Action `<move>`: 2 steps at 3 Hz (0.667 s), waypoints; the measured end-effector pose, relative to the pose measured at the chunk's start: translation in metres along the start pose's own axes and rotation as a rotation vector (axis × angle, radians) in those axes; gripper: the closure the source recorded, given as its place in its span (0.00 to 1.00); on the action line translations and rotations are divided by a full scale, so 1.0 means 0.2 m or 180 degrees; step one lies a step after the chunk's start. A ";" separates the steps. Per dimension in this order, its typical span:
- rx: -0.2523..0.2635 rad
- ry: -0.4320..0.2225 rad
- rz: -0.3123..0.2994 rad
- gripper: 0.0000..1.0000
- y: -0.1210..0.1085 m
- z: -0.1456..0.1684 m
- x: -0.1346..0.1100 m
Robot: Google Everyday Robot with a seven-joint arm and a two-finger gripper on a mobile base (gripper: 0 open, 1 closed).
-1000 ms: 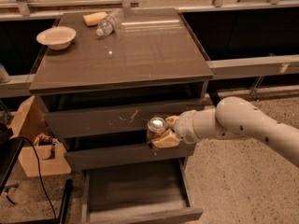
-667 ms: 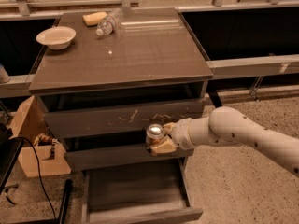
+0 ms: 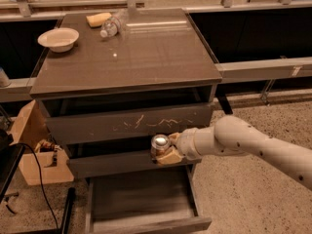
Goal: Place orange can into bottom drawer
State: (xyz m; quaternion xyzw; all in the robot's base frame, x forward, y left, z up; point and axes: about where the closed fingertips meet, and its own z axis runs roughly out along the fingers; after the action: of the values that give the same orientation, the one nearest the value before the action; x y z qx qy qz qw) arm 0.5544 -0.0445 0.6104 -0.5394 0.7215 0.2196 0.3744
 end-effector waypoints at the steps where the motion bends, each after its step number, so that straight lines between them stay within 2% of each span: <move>1: -0.0044 0.0019 0.0003 1.00 0.02 0.10 0.13; 2: -0.0073 0.0032 0.0020 1.00 0.07 0.22 0.27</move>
Offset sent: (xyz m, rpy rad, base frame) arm -0.0126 0.0014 -0.1175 -0.0072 0.0332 0.0091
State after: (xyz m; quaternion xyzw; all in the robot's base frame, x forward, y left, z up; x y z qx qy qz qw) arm 0.5472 -0.0418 0.5407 -0.5425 0.7226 0.2264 0.3638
